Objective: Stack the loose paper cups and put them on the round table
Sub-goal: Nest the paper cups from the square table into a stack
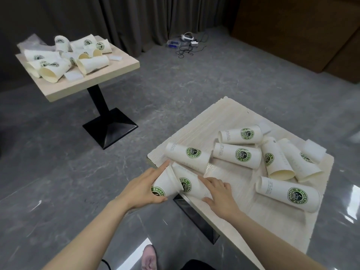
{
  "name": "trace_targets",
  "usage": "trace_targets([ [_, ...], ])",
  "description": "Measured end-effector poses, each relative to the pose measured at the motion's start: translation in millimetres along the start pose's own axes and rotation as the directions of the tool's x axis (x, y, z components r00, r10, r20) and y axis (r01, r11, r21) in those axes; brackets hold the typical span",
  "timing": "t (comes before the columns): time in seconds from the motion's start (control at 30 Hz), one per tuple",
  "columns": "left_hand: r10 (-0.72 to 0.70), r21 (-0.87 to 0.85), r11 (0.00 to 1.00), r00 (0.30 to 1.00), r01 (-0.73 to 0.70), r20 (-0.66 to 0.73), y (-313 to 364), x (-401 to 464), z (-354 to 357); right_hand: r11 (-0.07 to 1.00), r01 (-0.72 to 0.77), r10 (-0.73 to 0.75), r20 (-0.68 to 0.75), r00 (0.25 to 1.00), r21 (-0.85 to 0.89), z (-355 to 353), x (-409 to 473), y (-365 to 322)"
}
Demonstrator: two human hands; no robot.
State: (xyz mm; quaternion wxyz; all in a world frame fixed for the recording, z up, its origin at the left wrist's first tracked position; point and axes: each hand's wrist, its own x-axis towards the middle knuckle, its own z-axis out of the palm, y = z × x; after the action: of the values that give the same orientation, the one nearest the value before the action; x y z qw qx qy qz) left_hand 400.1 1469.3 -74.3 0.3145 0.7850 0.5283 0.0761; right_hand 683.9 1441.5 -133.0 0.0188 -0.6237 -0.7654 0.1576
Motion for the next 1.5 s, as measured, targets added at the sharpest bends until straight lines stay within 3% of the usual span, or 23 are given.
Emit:
trace_targets([
  [0.5, 0.04, -0.066, 0.997, 0.999, -0.038, 0.021, 16.6, 28.6, 10.5, 0.969, -0.241, 0.247, 0.142, 0.959, -0.053, -29.3, -46.5, 46.1],
  [0.73, 0.038, -0.047, 0.998, 0.997, -0.035, 0.064, 9.8, 35.9, 7.1, 0.962, -0.268, 0.268, -0.001, 0.963, 0.061, -30.1, -1.6, -0.9],
  [0.97, 0.044, -0.001, 0.999, 0.991, -0.044, 0.127, -12.1, 42.6, -7.6, 0.941, -0.324, 0.323, 0.029, 0.946, 0.092, -11.0, 22.9, -21.0],
  [1.1, 0.068, 0.037, 0.996, 0.985, -0.075, 0.161, -25.4, 50.8, -16.9, 0.91, -0.356, 0.369, -0.019, 0.929, 0.213, -12.6, 16.7, -21.7],
  [1.2, 0.103, 0.052, 0.992, 0.976, -0.115, 0.19, -29.7, 59.2, -21.9, 0.823, -0.328, 0.404, -0.072, 0.912, 0.463, -26.4, 10.3, -22.0],
  [1.33, 0.159, 0.054, 0.983, 0.958, -0.177, 0.238, -29.3, 71.6, -26.0, 0.539, -0.164, 0.493, -0.152, 0.857, 0.826, -50.1, -2.1, -24.7],
  [1.5, 0.256, 0.056, 0.958, 0.927, -0.281, 0.273, -20.2, 81.6, -24.6, 0.263, 0.02, 0.69, -0.202, 0.695, 0.965, -71.8, -20.9, -22.9],
])
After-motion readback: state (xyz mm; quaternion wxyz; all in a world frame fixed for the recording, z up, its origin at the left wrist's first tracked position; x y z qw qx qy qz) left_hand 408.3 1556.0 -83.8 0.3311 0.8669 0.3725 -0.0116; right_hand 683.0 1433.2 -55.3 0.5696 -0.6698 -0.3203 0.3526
